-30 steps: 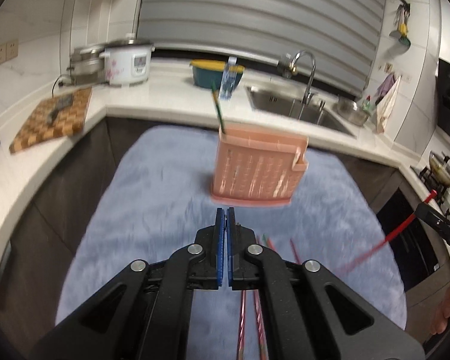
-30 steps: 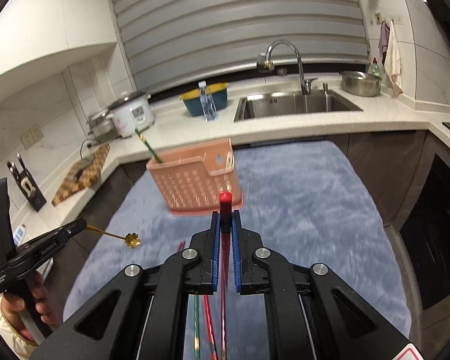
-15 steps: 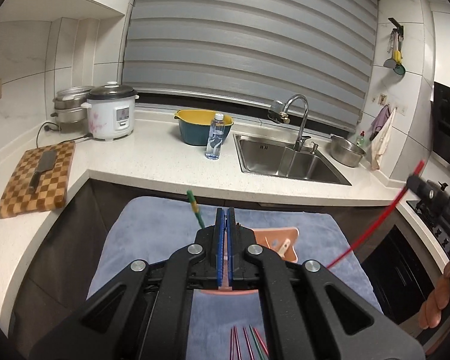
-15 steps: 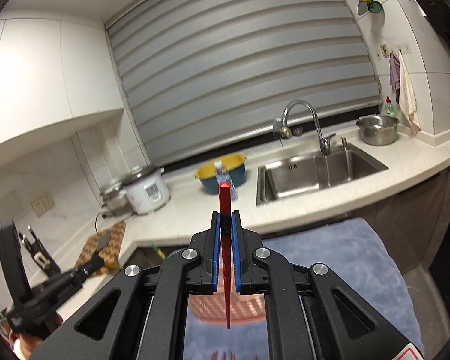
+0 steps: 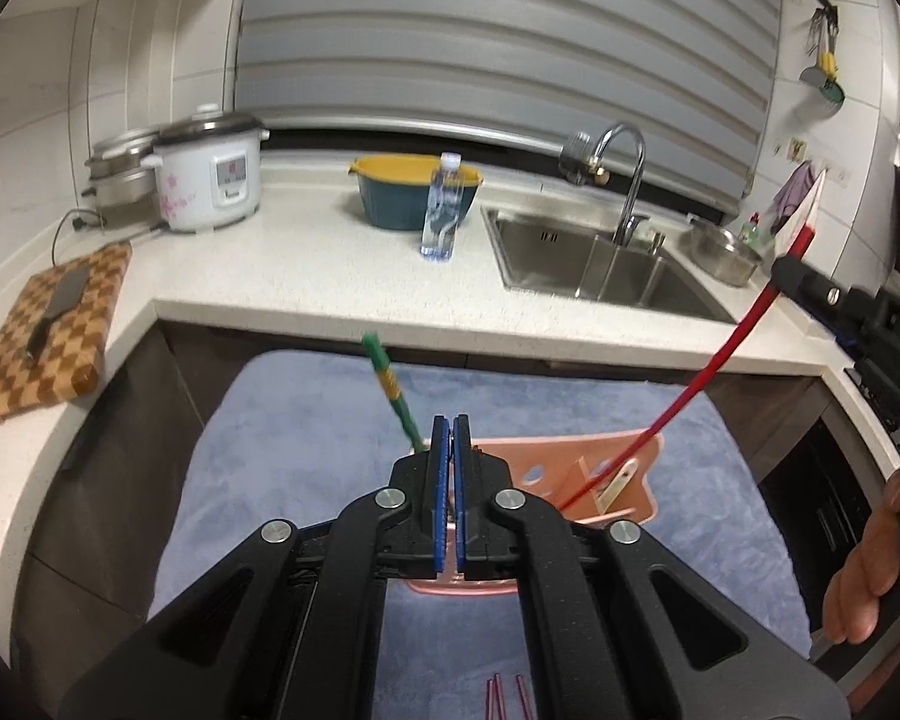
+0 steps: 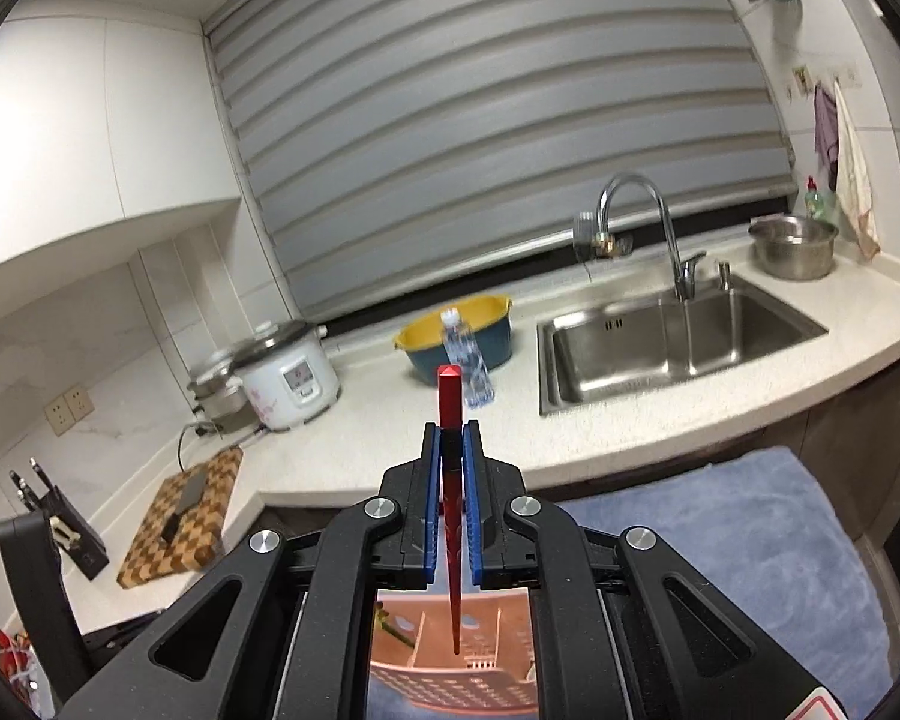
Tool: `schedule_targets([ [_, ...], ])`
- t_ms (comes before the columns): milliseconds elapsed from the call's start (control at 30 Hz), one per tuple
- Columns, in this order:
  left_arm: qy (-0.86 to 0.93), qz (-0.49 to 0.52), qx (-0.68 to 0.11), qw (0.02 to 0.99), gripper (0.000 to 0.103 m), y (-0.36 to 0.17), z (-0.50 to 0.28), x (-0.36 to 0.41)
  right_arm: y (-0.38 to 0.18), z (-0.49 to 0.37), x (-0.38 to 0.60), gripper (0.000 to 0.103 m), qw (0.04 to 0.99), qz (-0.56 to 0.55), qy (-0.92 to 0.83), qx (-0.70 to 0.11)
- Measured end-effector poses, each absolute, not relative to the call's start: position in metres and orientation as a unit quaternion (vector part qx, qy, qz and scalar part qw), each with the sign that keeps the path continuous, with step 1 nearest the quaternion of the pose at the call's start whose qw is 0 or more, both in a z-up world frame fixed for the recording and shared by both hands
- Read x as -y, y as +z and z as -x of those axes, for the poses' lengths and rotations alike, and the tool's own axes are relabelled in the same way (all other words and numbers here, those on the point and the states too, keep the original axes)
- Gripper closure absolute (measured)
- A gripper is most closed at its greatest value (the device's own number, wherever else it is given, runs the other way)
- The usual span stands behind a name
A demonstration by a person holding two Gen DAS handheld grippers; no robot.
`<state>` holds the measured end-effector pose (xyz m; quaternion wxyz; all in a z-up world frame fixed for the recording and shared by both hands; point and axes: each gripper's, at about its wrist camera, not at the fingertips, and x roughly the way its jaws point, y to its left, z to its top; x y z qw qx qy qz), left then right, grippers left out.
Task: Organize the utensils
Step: 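Lower both held chopsticks into the pink caddy and open both tools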
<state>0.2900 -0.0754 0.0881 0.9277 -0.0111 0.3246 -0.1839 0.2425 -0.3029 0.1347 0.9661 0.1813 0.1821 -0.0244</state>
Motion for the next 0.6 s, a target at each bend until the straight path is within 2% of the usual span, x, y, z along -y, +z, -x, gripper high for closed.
schedule_targets([
  [300,-0.177,0.017,-0.354,0.918,0.102,0.057,-0.305,0.075,0.087,-0.261,0.303,0.096,0.953,-0.176,-0.027,-0.245],
  [600,-0.168,0.024,-0.357,0.919,0.099,0.052,-0.307,0.073,0.081,-0.261,0.301,0.091,0.952,-0.169,-0.032,-0.255],
])
